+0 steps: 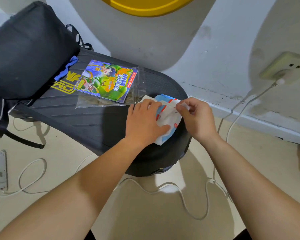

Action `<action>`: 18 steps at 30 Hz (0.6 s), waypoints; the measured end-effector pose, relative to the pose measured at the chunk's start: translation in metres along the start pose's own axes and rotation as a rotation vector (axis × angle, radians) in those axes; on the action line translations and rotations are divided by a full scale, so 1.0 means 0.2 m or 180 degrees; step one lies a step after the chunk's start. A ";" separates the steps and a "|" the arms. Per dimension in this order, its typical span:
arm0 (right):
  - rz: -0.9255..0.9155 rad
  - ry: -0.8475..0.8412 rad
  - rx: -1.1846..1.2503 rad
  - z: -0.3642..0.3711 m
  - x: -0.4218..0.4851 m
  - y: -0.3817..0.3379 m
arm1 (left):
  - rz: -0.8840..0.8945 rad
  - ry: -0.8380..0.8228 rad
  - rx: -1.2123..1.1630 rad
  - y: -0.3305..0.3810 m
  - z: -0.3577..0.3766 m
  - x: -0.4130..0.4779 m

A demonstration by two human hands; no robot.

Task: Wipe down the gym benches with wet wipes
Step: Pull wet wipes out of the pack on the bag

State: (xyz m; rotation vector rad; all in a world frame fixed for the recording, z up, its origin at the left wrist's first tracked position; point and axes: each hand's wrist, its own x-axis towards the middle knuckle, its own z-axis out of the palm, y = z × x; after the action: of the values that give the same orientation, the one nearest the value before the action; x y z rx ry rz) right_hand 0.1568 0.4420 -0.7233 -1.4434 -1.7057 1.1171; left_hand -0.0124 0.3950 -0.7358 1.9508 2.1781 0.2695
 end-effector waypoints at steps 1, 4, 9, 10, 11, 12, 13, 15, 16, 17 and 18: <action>-0.0036 0.0139 0.0018 -0.01 0.01 0.00 | 0.0026 0.0013 0.0007 -0.01 0.00 0.01; -0.0096 0.0449 0.0123 -0.06 0.02 -0.02 | 0.0055 0.0080 0.0019 -0.04 -0.03 0.03; -0.0188 0.0282 -0.0213 -0.06 0.01 -0.03 | -0.0036 0.0005 -0.0261 -0.03 -0.03 0.07; -0.0187 0.0164 -0.0345 -0.05 0.01 -0.02 | -0.0057 -0.0012 -0.0383 -0.03 -0.02 0.08; -0.0172 0.0037 -0.0427 -0.05 0.00 -0.02 | -0.0085 -0.0027 -0.0509 -0.03 -0.02 0.08; -0.0149 -0.0101 -0.0460 -0.05 0.00 -0.01 | -0.0116 -0.0029 -0.0632 -0.03 -0.02 0.09; -0.0181 -0.0226 -0.0547 -0.05 0.00 0.00 | -0.0143 -0.0016 -0.0746 -0.02 -0.02 0.09; -0.0340 -0.0448 -0.0860 -0.06 0.00 0.02 | -0.0166 0.0018 -0.0913 -0.02 -0.01 0.09; -0.0429 -0.0473 -0.1043 -0.05 0.00 0.03 | -0.0161 0.0034 -0.0944 -0.02 0.00 0.09; -0.0489 -0.0431 -0.1167 -0.04 0.01 0.03 | -0.0148 0.0054 -0.0943 -0.02 0.00 0.09; -0.0527 -0.0340 -0.1234 -0.03 0.02 0.03 | -0.0146 0.0061 -0.0924 -0.02 0.00 0.09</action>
State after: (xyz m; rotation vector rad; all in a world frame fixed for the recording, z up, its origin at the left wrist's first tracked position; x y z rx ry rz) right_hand 0.1646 0.4472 -0.7254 -1.4518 -2.1643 0.8165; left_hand -0.0173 0.4125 -0.7376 1.7438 2.0572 0.5644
